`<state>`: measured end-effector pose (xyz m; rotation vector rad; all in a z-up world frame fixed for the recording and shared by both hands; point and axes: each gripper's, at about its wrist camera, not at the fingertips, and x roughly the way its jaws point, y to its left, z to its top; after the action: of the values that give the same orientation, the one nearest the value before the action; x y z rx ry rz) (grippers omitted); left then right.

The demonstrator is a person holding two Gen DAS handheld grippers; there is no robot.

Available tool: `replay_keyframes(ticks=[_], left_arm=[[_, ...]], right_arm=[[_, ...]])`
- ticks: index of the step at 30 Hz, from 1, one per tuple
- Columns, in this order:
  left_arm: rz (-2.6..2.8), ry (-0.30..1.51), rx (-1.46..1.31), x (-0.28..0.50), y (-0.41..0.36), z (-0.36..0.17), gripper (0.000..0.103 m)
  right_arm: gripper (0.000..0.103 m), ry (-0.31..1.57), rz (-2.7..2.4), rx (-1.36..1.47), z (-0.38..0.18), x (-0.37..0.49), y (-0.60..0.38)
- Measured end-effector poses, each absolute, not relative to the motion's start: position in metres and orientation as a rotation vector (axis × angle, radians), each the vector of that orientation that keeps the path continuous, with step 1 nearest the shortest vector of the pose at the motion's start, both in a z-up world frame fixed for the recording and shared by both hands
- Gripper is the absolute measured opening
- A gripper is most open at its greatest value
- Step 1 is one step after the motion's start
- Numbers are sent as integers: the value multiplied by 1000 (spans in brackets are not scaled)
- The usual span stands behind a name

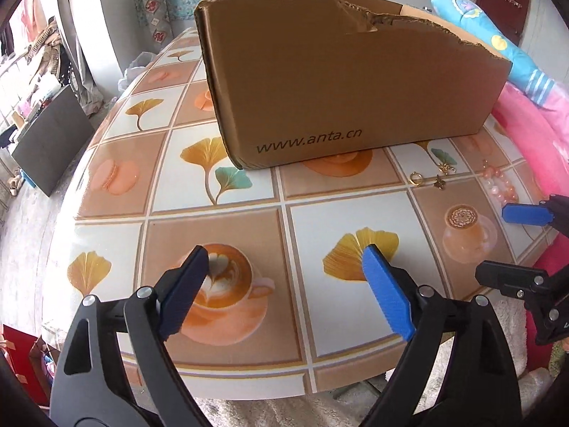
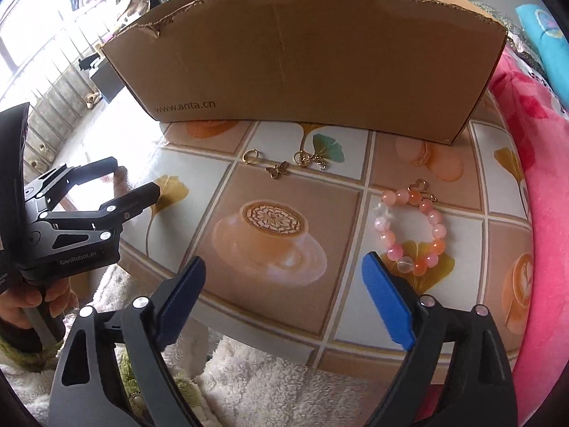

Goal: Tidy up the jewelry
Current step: 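Withdraw both tools from the box toward the bead bracelet, then close the left tool on a gold key charm while the right tool approaches a gold butterfly charm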

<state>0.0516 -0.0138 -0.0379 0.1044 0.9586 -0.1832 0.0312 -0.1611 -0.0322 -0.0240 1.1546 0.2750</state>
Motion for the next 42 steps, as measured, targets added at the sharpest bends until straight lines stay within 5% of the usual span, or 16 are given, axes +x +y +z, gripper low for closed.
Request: replay_keyframes(ticks=[20, 29, 34, 42], left_arm=[[-206, 934, 116, 47, -16, -42, 95], [-227, 853, 126, 46, -20, -29, 94], [-368, 766, 175, 46, -45, -15, 74], [-554, 792, 304, 67, -90, -29, 32]], right_arm=[[96, 1030, 302, -38, -9, 20, -180], [53, 919, 336, -52, -5, 31, -169], [42, 916, 357, -13, -14, 35, -170], [41, 897, 375, 63, -18, 40, -189]])
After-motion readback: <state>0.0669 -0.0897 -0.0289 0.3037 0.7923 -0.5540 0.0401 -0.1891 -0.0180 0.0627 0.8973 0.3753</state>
